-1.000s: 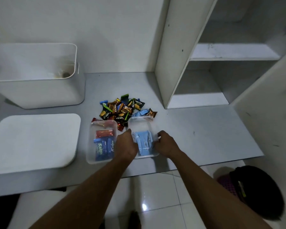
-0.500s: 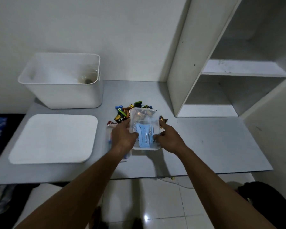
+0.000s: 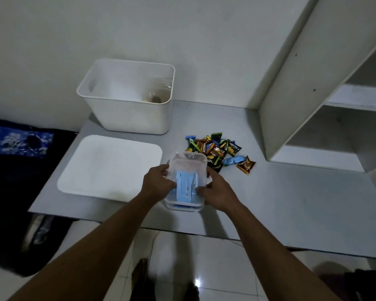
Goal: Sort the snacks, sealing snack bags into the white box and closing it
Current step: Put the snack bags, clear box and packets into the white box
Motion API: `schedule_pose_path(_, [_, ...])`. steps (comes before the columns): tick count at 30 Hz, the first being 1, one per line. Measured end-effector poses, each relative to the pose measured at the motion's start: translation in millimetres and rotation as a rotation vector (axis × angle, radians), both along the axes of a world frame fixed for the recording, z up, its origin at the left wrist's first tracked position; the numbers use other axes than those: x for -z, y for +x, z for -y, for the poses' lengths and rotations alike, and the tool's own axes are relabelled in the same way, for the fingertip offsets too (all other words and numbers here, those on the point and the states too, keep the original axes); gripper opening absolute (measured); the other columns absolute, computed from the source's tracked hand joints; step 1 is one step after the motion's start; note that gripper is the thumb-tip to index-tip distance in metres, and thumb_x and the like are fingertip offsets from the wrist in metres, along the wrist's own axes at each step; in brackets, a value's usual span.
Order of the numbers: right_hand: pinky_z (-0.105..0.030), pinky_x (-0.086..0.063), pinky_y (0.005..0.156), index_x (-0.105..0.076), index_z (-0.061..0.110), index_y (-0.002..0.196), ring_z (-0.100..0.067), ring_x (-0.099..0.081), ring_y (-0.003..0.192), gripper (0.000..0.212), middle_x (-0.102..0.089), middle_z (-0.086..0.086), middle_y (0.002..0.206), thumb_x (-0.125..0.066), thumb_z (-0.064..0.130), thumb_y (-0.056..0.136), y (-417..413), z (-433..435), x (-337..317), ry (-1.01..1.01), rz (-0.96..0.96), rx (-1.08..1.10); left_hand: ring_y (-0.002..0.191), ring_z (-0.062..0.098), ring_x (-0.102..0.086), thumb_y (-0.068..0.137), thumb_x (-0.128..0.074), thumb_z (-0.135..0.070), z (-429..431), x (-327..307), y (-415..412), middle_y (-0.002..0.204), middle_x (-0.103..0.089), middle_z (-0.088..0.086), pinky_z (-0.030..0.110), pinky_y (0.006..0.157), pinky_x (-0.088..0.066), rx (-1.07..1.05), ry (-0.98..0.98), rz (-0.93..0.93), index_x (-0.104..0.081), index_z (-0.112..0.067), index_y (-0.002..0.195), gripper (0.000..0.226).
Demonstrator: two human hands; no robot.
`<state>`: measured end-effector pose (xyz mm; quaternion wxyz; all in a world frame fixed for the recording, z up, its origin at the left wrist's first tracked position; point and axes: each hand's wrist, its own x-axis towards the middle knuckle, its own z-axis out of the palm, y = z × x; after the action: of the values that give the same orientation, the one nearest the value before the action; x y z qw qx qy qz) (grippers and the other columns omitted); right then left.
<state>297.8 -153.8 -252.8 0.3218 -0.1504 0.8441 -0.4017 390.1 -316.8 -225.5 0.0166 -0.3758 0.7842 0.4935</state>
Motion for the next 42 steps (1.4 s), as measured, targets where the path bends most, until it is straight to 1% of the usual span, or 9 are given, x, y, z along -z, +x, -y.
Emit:
schedule_pose_path(4, [-0.035, -0.053, 0.093, -0.036, 0.037, 0.148, -0.015, -0.062, 0.113, 0.062, -0.061, 0.009, 0.129, -0.063, 0.029, 0.093, -1, 0, 0, -0.008, -0.034, 0.036, 0.116, 0.027, -0.060, 0.077, -0.080, -0.014, 8, 12, 2, 0.133, -0.061, 0.009, 0.039, 0.098, -0.051, -0.008, 0.054, -0.039, -0.050, -0.014, 0.140, 0.070])
schedule_pose_path(8, [-0.043, -0.049, 0.105, -0.024, 0.048, 0.151, -0.014, -0.058, 0.121, 0.066, -0.055, 0.013, 0.137, -0.058, 0.044, 0.095, -1, -2, 11, -0.122, 0.154, 0.037, 0.117, 0.028, -0.059, 0.088, -0.071, -0.016, 14, 20, 5, 0.137, -0.056, 0.009, 0.045, 0.099, -0.052, 0.072, 0.253, -0.074, -0.035, -0.027, 0.149, 0.072])
schedule_pose_path(13, [-0.046, -0.055, 0.098, -0.040, 0.042, 0.146, -0.014, -0.068, 0.111, 0.049, -0.067, 0.005, 0.129, -0.056, 0.036, 0.100, 5, -3, 29, -0.259, 0.342, 0.111, 0.107, 0.030, -0.067, 0.084, -0.072, -0.027, 17, 27, 8, 0.121, -0.068, 0.006, 0.053, 0.091, -0.056, 0.071, 0.538, -0.061, -0.052, -0.031, 0.134, 0.055])
schedule_pose_path(23, [-0.047, -0.058, 0.092, -0.065, 0.020, 0.125, -0.018, -0.074, 0.097, 0.034, -0.077, 0.001, 0.107, -0.066, 0.033, 0.093, -8, -3, 1, -0.262, 0.417, 0.186, 0.104, 0.028, -0.069, 0.088, -0.071, -0.024, 24, 7, 0, 0.116, -0.071, 0.004, 0.050, 0.085, -0.059, -0.001, 0.527, -0.093, -0.060, -0.029, 0.127, 0.041])
schedule_pose_path(28, [-0.037, -0.062, 0.075, -0.068, 0.017, 0.116, -0.017, -0.075, 0.091, 0.026, -0.078, 0.000, 0.103, -0.066, 0.030, 0.094, -26, 11, -53, -0.295, 0.388, 0.149, 0.086, 0.023, -0.074, 0.091, -0.065, -0.021, 35, -42, -8, 0.103, -0.076, 0.006, 0.035, 0.068, -0.059, -0.038, 0.465, -0.119, -0.070, -0.015, 0.109, 0.020])
schedule_pose_path(31, [-0.031, -0.059, 0.063, -0.069, 0.014, 0.112, -0.017, -0.076, 0.081, 0.026, -0.078, -0.005, 0.100, -0.067, 0.032, 0.093, -37, 28, -88, -0.313, 0.333, 0.099, 0.081, 0.023, -0.072, 0.090, -0.065, -0.022, 50, -81, -11, 0.099, -0.077, 0.006, 0.037, 0.072, -0.060, -0.057, 0.457, -0.155, -0.071, -0.017, 0.107, 0.019])
schedule_pose_path(36, [-0.040, -0.062, 0.076, -0.051, 0.021, 0.140, -0.022, -0.074, 0.097, 0.075, -0.071, -0.002, 0.122, -0.076, 0.052, 0.077, -53, 75, -151, -0.350, 0.255, 0.053, 0.094, 0.034, -0.072, 0.086, -0.068, -0.026, 93, -147, -22, 0.101, -0.077, 0.009, 0.051, 0.086, -0.058, -0.088, 0.395, -0.215, -0.072, -0.011, 0.108, 0.027])
schedule_pose_path(39, [-0.035, -0.061, 0.068, -0.047, 0.023, 0.142, -0.025, -0.074, 0.094, 0.064, -0.070, -0.004, 0.121, -0.070, 0.046, 0.087, -64, 114, -189, -0.392, 0.195, -0.006, 0.088, 0.034, -0.071, 0.084, -0.069, -0.027, 131, -179, -30, 0.103, -0.077, 0.009, 0.051, 0.088, -0.056, -0.094, 0.370, -0.265, -0.072, -0.010, 0.108, 0.030])
schedule_pose_path(42, [-0.039, -0.062, 0.075, -0.054, 0.019, 0.135, -0.028, -0.073, 0.096, 0.049, -0.072, -0.005, 0.115, -0.067, 0.040, 0.092, -75, 160, -221, -0.409, 0.176, -0.042, 0.078, 0.029, -0.068, 0.083, -0.070, -0.028, 178, -203, -40, 0.107, -0.075, 0.010, 0.044, 0.077, -0.059, -0.099, 0.353, -0.298, -0.072, -0.012, 0.107, 0.029])
